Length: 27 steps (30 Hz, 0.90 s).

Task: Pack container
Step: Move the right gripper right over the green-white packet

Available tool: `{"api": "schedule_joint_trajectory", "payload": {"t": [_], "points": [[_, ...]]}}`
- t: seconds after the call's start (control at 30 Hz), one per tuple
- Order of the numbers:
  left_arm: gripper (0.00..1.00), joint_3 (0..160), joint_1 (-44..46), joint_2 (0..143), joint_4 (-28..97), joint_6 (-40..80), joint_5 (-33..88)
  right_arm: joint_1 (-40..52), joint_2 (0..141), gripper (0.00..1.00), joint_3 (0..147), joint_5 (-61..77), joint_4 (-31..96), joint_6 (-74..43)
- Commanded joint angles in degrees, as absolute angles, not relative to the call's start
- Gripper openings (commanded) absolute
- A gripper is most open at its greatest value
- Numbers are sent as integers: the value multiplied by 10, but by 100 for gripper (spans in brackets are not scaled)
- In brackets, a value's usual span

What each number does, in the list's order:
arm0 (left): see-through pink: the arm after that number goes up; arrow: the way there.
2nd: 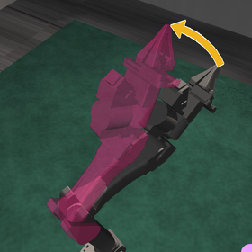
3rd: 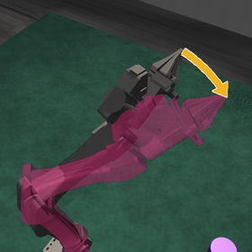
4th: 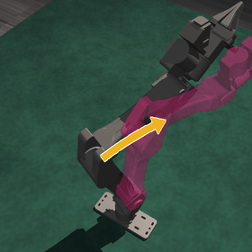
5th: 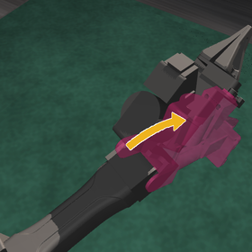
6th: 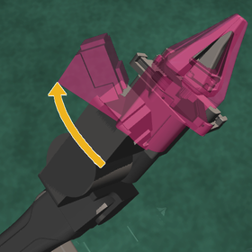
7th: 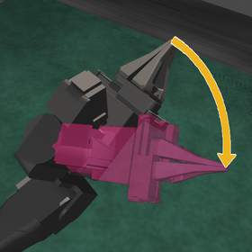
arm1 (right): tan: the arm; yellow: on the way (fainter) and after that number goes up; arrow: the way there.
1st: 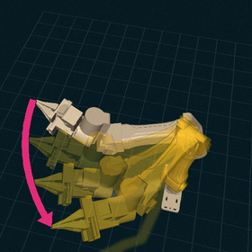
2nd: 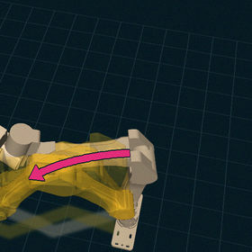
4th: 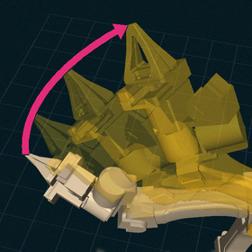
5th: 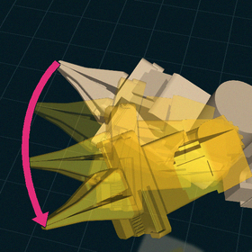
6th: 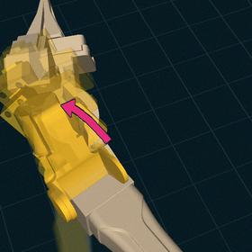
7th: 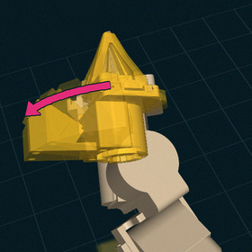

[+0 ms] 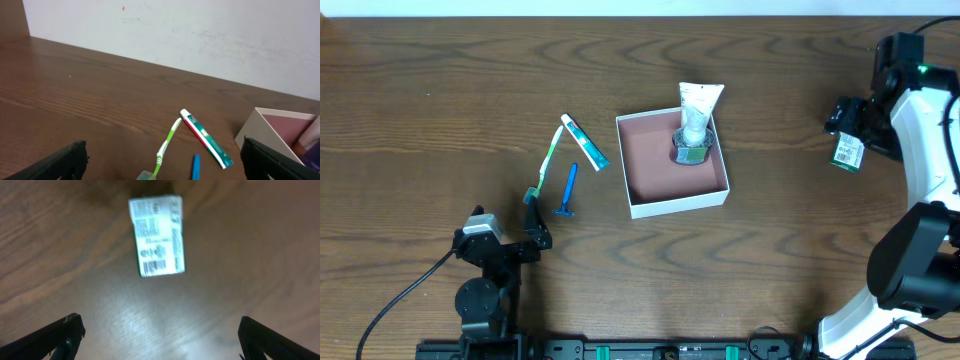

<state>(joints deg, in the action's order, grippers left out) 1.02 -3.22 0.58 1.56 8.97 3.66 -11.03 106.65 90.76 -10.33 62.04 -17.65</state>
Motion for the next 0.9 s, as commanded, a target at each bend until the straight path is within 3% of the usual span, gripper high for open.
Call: {"api": "schedule_joint_trajectory", "payload": {"t": [0.0, 0.87], "points": [[98, 2, -31, 3, 38, 88, 41, -111, 1060, 99, 871, -100, 575, -107], [98, 2, -31, 3, 38, 88, 41, -179, 1074, 99, 731, 25, 302, -12]]}}
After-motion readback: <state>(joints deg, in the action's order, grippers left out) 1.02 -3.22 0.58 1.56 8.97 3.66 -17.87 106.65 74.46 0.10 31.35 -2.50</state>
